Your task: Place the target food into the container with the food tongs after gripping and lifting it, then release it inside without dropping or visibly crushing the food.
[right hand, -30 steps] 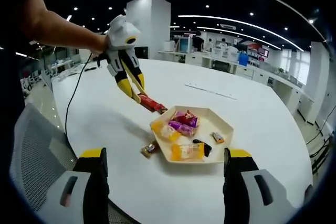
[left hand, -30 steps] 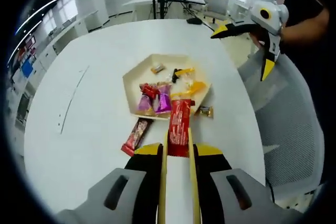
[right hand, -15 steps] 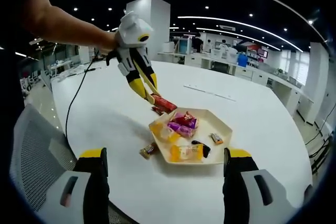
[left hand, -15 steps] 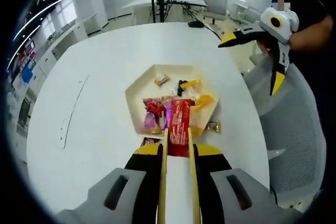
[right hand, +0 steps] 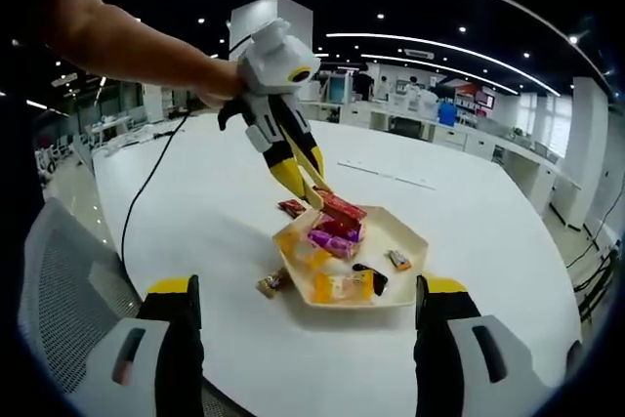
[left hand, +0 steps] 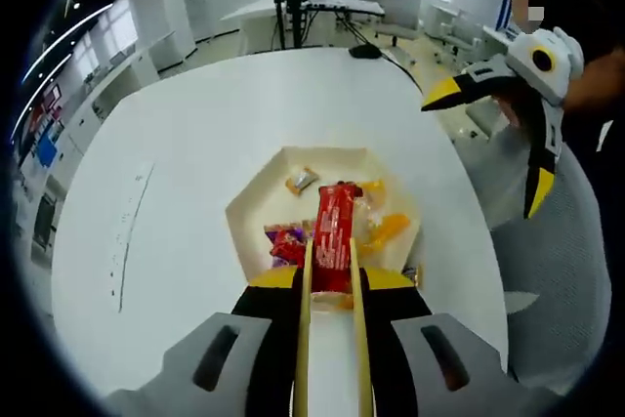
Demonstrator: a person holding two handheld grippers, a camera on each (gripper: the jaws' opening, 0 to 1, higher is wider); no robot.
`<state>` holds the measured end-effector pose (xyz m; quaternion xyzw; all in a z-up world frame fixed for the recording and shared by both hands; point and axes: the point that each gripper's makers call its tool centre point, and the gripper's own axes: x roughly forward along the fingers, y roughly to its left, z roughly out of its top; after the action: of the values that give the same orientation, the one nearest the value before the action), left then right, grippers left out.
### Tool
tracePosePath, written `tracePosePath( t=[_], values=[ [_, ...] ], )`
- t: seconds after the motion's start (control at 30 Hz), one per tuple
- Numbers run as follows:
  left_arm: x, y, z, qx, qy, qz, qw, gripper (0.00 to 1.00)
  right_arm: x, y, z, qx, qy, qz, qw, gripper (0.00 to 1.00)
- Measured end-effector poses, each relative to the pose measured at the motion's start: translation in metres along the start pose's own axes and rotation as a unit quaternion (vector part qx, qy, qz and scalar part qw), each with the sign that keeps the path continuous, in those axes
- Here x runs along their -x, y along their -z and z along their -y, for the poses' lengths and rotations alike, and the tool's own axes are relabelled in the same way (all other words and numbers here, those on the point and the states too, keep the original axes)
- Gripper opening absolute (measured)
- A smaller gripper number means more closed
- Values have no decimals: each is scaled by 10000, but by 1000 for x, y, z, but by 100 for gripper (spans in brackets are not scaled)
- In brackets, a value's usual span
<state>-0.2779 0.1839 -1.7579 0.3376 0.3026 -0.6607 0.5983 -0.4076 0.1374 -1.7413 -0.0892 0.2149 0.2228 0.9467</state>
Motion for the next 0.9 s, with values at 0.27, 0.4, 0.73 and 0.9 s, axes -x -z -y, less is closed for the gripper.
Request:
tracePosePath(
  t=[0.27,0.4,0.73,0.9],
  values=[
    [-9,-8,-4,-66,-64,-3,10000,20,0,0,1,-13,9,-3,10000,89],
    [-9,-6,-5,-91,-73,11,9999,21,-1,1,1,-12,2,-12,10000,89],
    [2,-1,-5,-73,-129,79,9999,21,-1,1,1,-2,-13,-25,10000,89],
    [14,8,-3,-55,-174,86,9998,22,-1,2,0,8,-31,-32,10000,89]
  ],
)
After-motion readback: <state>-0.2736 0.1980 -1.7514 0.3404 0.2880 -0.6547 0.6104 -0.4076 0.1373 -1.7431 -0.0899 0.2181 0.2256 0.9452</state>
